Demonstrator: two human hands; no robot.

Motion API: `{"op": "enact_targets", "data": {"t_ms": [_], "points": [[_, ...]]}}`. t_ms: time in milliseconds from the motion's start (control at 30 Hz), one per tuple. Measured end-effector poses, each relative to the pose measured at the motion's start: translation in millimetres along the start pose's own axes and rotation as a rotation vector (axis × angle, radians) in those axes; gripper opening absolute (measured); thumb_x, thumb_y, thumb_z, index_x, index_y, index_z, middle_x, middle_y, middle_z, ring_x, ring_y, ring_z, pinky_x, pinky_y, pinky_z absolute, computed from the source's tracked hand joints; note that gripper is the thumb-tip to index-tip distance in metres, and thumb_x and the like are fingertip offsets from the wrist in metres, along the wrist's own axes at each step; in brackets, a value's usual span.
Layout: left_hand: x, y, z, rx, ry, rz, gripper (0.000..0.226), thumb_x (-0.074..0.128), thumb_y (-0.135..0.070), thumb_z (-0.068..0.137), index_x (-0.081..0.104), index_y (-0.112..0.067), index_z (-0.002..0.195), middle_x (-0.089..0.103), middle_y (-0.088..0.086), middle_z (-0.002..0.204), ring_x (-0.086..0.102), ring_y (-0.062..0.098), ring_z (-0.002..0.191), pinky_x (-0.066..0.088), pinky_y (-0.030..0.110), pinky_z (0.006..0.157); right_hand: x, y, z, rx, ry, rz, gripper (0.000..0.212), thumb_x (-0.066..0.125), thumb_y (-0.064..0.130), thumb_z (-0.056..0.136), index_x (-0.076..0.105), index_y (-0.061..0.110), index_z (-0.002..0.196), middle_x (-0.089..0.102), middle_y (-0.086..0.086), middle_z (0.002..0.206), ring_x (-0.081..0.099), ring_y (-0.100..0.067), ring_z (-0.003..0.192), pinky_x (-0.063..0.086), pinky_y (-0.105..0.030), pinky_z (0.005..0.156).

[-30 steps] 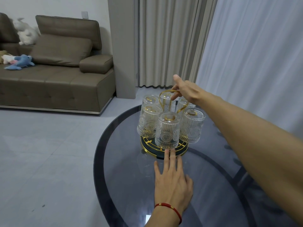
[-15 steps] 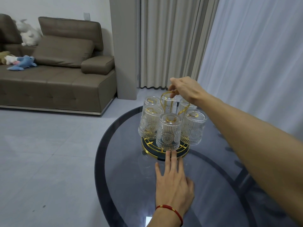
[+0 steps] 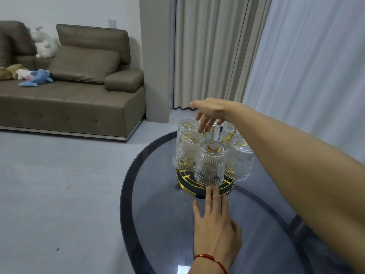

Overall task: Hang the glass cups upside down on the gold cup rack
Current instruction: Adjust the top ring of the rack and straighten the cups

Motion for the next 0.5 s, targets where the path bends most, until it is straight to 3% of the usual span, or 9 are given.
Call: {"op": "enact_targets", "data": {"t_ms": [133,267,500], "points": [[0.4,-0.4,-0.4,-0.004,-0.011,0.007,0.066,0.043,-0.038,0.092,0.034,-0.015,0.154,0.007,0.008,0.169,-0.007,0.026,0.153,0.009,0.068,0.118,1.4,2.7,0.7,0.0,0.008,0.018,0.065,0.03,0.06,0.1,0.057,0.008,0.128,0.082,-0.005,0.098,0.075,-0.026,0.097,0.043,-0.05,0.094],[1.7,0.6,0.4,0.0,0.031,-0.006,0.068,0.037,-0.039,0.094,0.022,-0.017,0.157,-0.006,0.006,0.169,-0.02,0.024,0.151,-0.001,0.066,0.119,0.0,1.7,0.8,0.002,0.014,0.029,0.065,0.03,0.061,0.098,0.056,0.01,0.13,0.081,-0.003,0.103,0.075,-0.025,0.099,0.042,-0.054,0.104],[1.4,0.2,1.4,-0.004,0.041,-0.002,0.068,0.033,-0.04,0.095,0.019,-0.018,0.157,-0.007,0.005,0.17,-0.022,0.024,0.151,-0.003,0.066,0.119,1.2,1.5,-3.9,-0.016,0.014,0.037,0.068,0.029,0.061,0.101,0.054,0.008,0.135,0.079,-0.006,0.109,0.071,-0.028,0.108,0.039,-0.056,0.108]]}}
Point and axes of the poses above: each hand's wrist, its own z-axis towards the middle knuckle, its own x-axis out of the palm, y = z × x, the point moved 1 cm from there along z, towards the middle knuckle
